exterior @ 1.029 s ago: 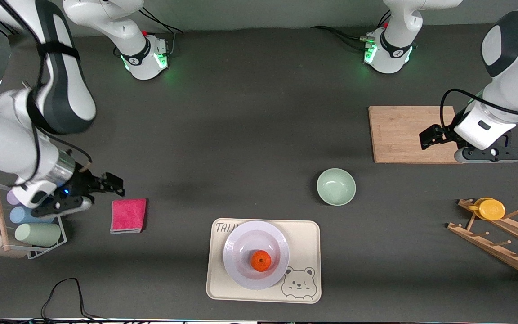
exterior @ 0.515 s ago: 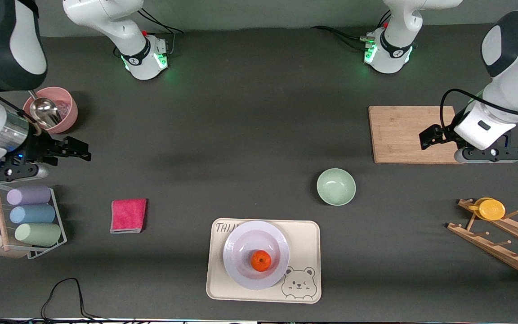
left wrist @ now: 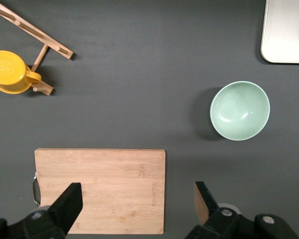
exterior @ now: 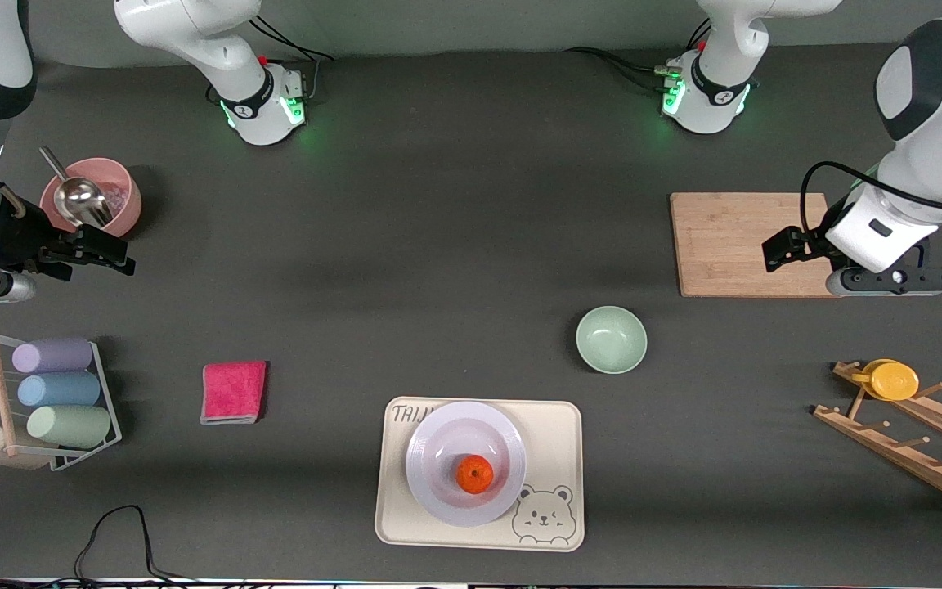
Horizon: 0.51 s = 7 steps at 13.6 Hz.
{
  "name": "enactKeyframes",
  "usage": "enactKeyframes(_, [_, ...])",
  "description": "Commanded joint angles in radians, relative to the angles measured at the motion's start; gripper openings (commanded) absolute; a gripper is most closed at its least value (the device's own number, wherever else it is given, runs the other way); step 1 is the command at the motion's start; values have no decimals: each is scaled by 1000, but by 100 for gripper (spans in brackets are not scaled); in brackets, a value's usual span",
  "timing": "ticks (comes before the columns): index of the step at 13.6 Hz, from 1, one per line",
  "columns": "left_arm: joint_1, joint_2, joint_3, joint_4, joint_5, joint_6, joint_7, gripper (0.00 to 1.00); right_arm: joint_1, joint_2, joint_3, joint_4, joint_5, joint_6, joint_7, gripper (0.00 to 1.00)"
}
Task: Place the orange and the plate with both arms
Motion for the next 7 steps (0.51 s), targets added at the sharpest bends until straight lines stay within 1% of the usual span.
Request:
enactKeyframes(1, [8,-5,-3,6,-13,-24,22,100,-10,-28,7,5,-27,-20,36,100])
enactKeyframes(2, [8,-4,-3,6,-13,-24,22,100,-115,-37,63,-3,-24,-20,36,100])
enactKeyframes(3, [9,-4,-3,6,-13,-23,22,100,-253,-51,225,-3,-15,-36,36,100])
enactKeyframes(4, [15,-4,-3,6,-13,-23,22,100,-335,-59,315,-3,-15,-41,37,100])
enactKeyframes(7, [14,10,-3,30,-13,-26,19,100,-325,-68,317,-2,-15,-41,57,100])
